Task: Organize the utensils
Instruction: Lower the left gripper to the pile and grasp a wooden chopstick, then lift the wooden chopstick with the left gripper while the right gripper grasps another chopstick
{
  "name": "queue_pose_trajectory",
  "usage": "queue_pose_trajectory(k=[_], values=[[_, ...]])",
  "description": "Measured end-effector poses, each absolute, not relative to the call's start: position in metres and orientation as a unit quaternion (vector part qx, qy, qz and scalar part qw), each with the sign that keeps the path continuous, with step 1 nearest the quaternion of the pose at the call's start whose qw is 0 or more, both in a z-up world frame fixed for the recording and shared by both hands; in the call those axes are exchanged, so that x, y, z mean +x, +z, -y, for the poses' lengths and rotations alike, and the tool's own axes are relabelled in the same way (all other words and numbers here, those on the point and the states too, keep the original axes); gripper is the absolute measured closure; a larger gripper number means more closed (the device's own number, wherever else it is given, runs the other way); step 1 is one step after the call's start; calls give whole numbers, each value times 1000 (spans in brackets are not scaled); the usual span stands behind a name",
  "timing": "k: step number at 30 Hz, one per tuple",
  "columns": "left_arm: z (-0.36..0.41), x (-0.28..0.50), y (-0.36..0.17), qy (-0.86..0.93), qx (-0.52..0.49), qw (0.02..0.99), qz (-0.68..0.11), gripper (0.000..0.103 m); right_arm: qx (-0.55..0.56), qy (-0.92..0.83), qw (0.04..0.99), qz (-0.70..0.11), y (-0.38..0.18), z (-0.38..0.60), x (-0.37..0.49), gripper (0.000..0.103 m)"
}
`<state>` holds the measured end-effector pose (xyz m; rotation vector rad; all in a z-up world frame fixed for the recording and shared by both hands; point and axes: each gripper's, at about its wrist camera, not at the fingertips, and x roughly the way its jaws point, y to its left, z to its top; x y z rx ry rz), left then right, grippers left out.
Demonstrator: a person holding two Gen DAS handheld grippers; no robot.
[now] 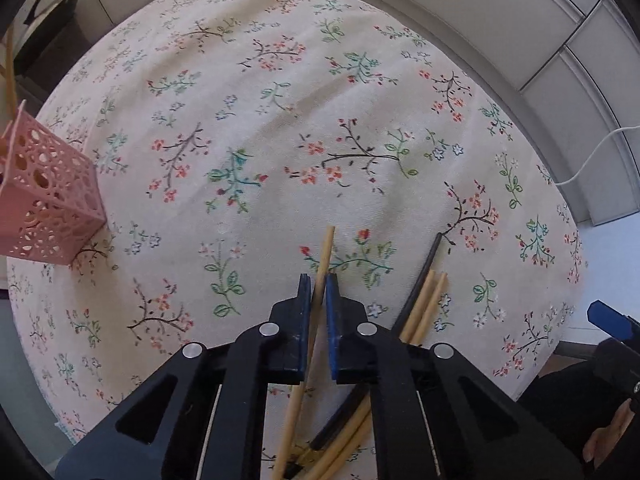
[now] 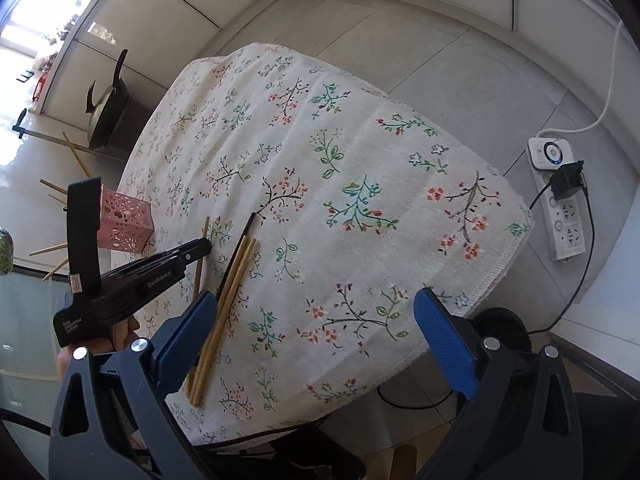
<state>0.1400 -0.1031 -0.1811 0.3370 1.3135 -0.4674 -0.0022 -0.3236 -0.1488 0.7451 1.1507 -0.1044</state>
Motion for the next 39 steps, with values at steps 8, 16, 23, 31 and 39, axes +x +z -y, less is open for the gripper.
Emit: queue_pose_trajectory(k=[8, 16, 23, 31, 39], values=[[60, 110, -115, -215, 117, 801, -546, 98, 366, -39, 739, -564, -168, 288, 48, 47], [37, 97, -74, -208, 97, 835, -501, 98, 363, -50, 724, -585, -185, 262, 75, 77], [25, 97, -72, -208, 87, 835, -502, 98, 323, -71, 724, -606, -194, 244, 86, 88], [17, 97, -67, -205, 79, 841, -495, 98, 304, -86, 735, -600, -195, 231, 98, 92], [14, 95, -61, -200, 73, 848, -486, 98, 348, -54, 755, -553, -184, 257, 87, 97]])
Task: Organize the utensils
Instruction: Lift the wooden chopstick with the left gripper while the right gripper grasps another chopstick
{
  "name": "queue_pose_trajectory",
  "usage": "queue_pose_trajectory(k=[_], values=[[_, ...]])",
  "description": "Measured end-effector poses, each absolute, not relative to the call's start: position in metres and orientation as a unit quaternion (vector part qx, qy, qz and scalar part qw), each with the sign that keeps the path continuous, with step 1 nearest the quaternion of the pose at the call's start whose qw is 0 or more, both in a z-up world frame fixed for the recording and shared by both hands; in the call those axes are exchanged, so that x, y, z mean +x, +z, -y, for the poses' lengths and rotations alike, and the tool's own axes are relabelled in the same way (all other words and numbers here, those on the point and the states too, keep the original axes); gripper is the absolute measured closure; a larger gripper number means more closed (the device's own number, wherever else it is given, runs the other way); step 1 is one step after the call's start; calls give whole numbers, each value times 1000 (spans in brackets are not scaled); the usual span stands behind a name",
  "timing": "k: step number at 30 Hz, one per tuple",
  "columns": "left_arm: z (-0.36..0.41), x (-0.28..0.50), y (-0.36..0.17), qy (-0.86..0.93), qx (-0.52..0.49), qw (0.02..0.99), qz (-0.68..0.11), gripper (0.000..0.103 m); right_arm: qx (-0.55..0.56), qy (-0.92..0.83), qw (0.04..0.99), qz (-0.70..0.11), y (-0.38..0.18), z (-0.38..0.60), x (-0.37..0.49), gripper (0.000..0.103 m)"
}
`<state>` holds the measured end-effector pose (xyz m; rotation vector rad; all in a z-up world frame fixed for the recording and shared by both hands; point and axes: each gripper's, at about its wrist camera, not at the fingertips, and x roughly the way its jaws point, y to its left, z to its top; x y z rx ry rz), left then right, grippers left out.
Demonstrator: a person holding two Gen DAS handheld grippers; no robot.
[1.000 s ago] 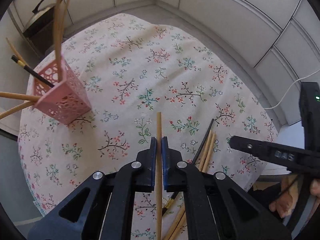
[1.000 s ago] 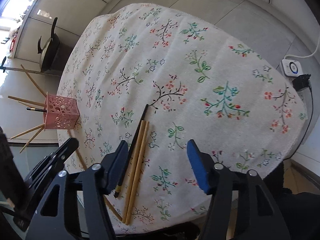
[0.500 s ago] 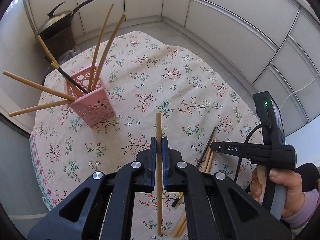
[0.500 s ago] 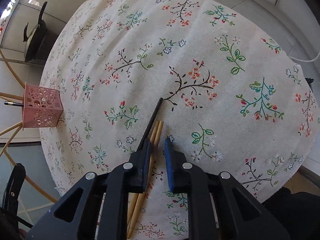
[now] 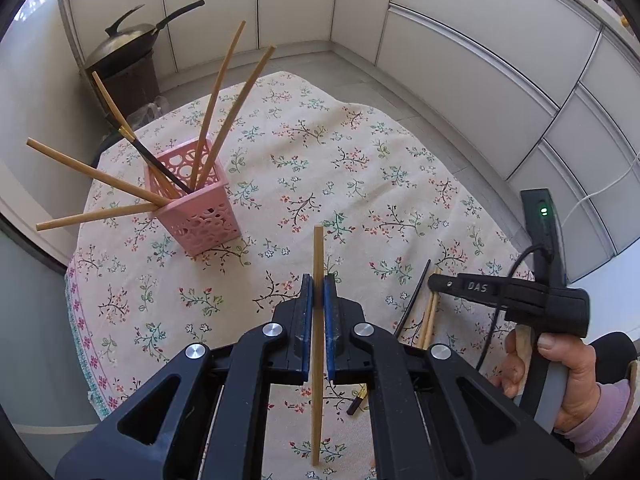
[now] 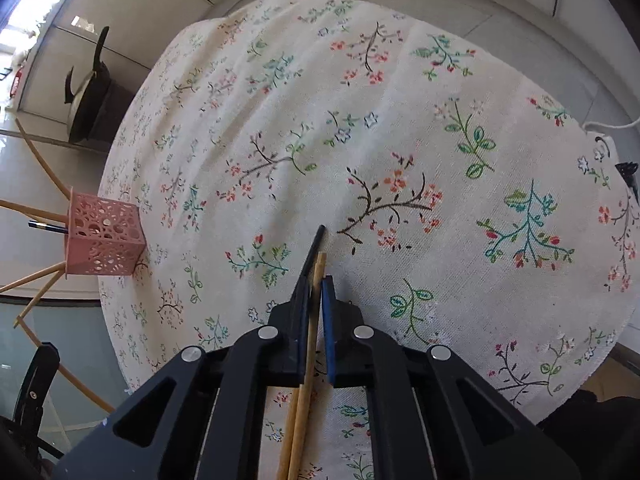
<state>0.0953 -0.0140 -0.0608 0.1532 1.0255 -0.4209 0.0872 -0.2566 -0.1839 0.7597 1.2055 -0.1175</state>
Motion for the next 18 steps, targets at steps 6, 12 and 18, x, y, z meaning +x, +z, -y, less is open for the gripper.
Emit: queue_pose_trajectory(k=[6, 12, 18], values=[[10, 88, -43, -198, 60, 862, -463, 98, 342, -20, 795, -500, -140, 263, 81, 97], [6, 81, -32, -191, 52, 872, -447, 98, 380, 32, 786, -486, -124, 275, 77, 97], [4, 79, -33, -187, 49, 874, -445, 98, 489, 77, 723, -482, -136, 294, 78, 98]])
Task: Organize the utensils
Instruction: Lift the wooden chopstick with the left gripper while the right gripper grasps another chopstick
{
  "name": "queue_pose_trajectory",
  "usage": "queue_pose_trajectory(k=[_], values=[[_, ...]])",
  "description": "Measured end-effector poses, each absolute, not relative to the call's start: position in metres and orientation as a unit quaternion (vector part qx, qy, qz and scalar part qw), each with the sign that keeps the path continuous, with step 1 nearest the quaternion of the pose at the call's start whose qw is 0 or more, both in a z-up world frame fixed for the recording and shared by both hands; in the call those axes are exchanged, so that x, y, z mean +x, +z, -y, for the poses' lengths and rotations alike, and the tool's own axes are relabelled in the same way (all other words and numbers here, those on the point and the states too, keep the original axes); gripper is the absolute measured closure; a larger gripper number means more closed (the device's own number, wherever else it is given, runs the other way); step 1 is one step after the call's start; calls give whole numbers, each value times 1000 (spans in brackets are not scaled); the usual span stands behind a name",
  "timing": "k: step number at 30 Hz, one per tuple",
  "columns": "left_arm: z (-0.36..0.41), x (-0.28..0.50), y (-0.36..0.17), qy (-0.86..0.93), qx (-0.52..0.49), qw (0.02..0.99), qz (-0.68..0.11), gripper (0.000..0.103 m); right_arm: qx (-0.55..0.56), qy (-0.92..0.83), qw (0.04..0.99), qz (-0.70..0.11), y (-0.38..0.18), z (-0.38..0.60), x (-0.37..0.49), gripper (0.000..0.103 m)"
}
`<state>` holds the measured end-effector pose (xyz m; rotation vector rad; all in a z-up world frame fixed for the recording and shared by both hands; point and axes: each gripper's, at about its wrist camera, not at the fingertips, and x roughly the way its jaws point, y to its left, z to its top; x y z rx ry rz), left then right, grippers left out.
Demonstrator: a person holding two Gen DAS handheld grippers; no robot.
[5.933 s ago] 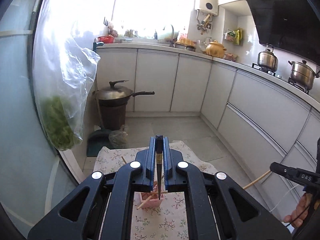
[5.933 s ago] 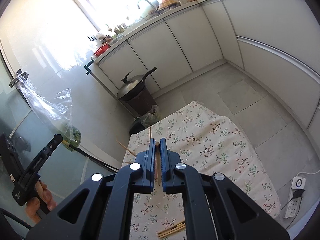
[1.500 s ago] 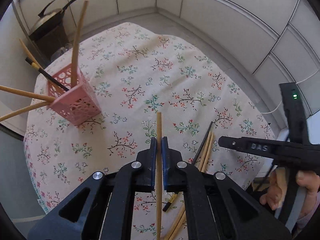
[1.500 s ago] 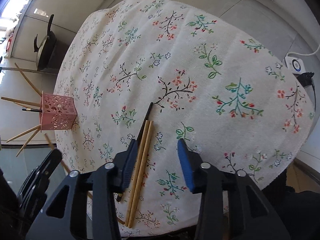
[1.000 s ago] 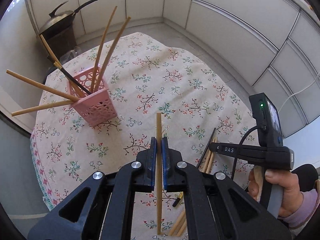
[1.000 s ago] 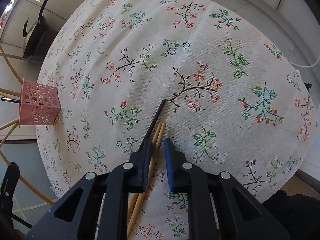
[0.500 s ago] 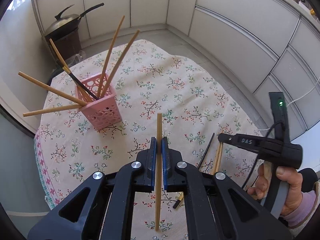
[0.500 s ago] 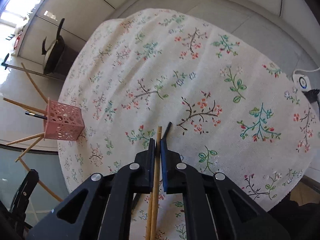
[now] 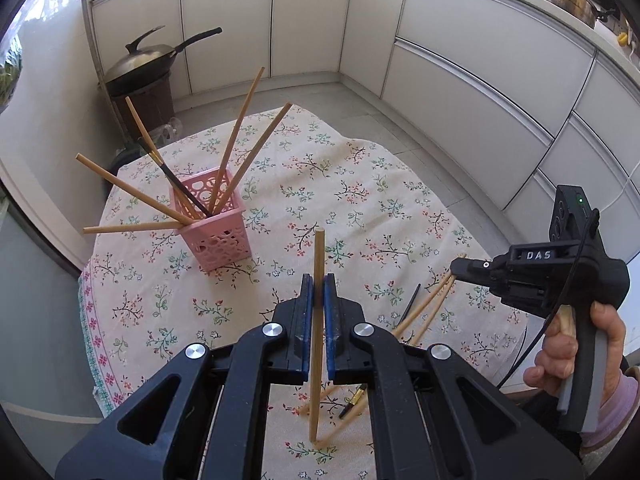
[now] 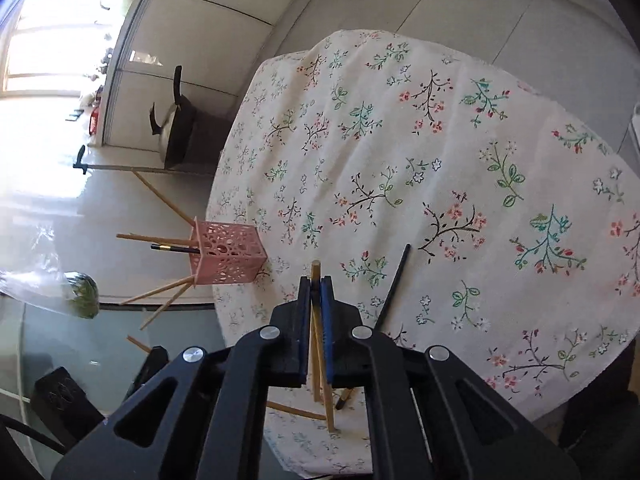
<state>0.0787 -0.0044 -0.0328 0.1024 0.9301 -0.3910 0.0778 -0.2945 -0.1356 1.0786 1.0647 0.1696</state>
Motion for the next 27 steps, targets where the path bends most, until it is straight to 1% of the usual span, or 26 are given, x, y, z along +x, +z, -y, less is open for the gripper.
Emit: queue_pose_trajectory(k=[2, 7, 8, 13, 16, 17, 18, 19, 20, 23, 26, 27], values=[[4, 79, -33, -186, 48, 875, -445, 98, 486, 69, 726, -482, -134, 296, 78, 98], [3, 79, -34, -185, 47, 875, -445, 98, 421, 18, 764, -487, -128, 293, 81, 95], [4, 79, -34, -186, 47, 875, -445, 98, 412, 7, 768, -490, -131, 295, 82, 93], [5, 81, -35, -187, 47, 874, -445, 98, 406, -25, 746, -527, -162, 302, 82, 91], [5, 81, -35, -186, 48, 874, -446, 98, 388, -38, 750, -534, -165, 298, 80, 90], [5, 81, -35, -186, 49, 874, -446, 98, 385, -41, 747, -541, -166, 297, 77, 88], [5, 81, -35, -187, 50, 874, -446, 98, 384, -43, 742, -548, -169, 296, 74, 82], [5, 81, -36, -188, 51, 874, -446, 98, 379, -52, 735, -559, -173, 293, 70, 79], [5, 82, -36, -189, 50, 873, -446, 98, 374, -59, 729, -570, -178, 291, 66, 77], [5, 83, -36, -190, 48, 873, -447, 98, 375, -62, 708, -595, -194, 281, 63, 76], [5, 82, -37, -191, 52, 873, -446, 98, 358, -68, 719, -592, -193, 271, 72, 70], [4, 82, -37, -190, 54, 873, -445, 98, 346, -73, 724, -592, -193, 266, 76, 70]])
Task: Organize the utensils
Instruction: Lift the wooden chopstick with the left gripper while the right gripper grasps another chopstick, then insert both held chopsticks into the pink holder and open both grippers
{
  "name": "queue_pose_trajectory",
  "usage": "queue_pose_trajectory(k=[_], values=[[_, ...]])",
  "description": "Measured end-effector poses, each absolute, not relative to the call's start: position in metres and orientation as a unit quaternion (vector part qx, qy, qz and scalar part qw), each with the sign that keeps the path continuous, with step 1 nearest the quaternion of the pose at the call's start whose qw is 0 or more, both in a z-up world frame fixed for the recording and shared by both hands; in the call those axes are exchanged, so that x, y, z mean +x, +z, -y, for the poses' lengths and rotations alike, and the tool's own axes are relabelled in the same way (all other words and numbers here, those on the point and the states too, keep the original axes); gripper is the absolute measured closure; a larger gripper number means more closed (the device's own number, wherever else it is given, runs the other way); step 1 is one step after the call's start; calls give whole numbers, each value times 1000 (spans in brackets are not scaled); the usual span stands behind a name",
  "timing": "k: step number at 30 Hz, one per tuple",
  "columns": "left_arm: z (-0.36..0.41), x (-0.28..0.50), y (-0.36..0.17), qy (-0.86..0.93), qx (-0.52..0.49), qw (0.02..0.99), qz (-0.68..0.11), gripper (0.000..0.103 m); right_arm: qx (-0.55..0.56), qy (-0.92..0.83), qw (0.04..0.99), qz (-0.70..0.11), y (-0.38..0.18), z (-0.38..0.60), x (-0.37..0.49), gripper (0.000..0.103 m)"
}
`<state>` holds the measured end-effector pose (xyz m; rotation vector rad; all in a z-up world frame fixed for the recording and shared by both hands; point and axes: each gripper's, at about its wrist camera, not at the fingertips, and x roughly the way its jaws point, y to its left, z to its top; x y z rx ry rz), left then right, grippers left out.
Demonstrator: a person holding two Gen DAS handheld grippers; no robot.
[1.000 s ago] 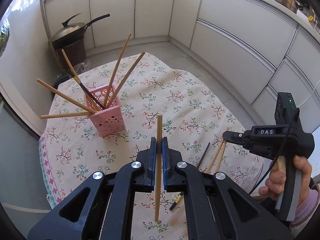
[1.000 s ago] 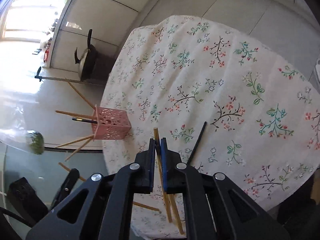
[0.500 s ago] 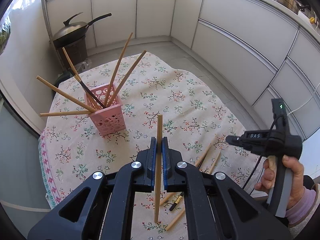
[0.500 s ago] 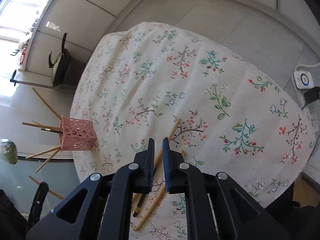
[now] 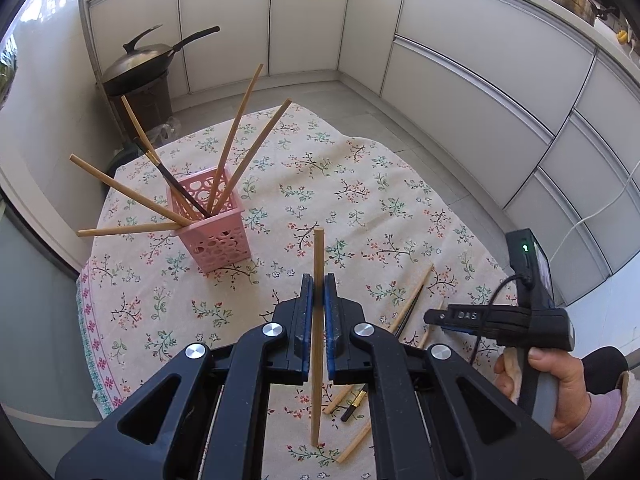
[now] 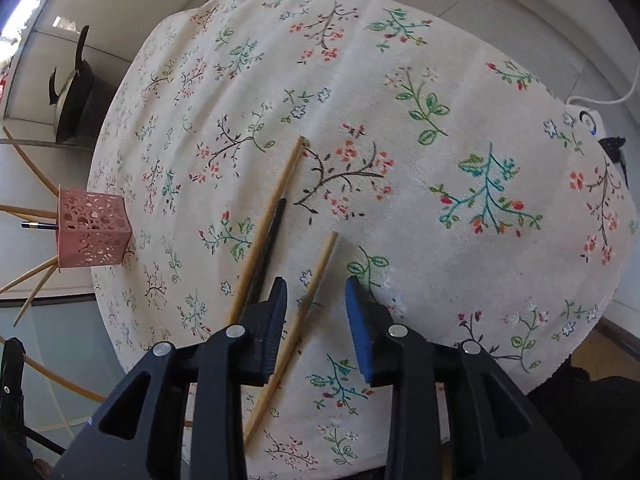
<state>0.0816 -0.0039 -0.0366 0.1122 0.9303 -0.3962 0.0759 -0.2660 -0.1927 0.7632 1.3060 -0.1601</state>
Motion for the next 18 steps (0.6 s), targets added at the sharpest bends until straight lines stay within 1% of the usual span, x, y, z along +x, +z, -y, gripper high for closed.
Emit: queue_pose_trajectory(k=[1, 2, 3, 5, 8, 18], values=[[3, 82, -36, -188, 53, 874, -445, 98, 335, -77, 731, -589, -192, 261, 79, 70], [2, 82, -36, -186, 51, 875, -444, 98, 321, -80, 738, -588, -190, 257, 82, 80], [0, 82, -35, -184, 49, 876, -443, 98, 305, -85, 745, -587, -189, 252, 84, 92], [-3, 82, -32, -182, 44, 879, -439, 98, 312, -85, 748, -580, -191, 255, 81, 97], [-7, 79, -23, -181, 36, 886, -426, 98, 330, -78, 757, -559, -181, 264, 71, 98], [-13, 57, 20, -177, 16, 915, -363, 98, 263, 8, 870, -417, -50, 261, 30, 98]])
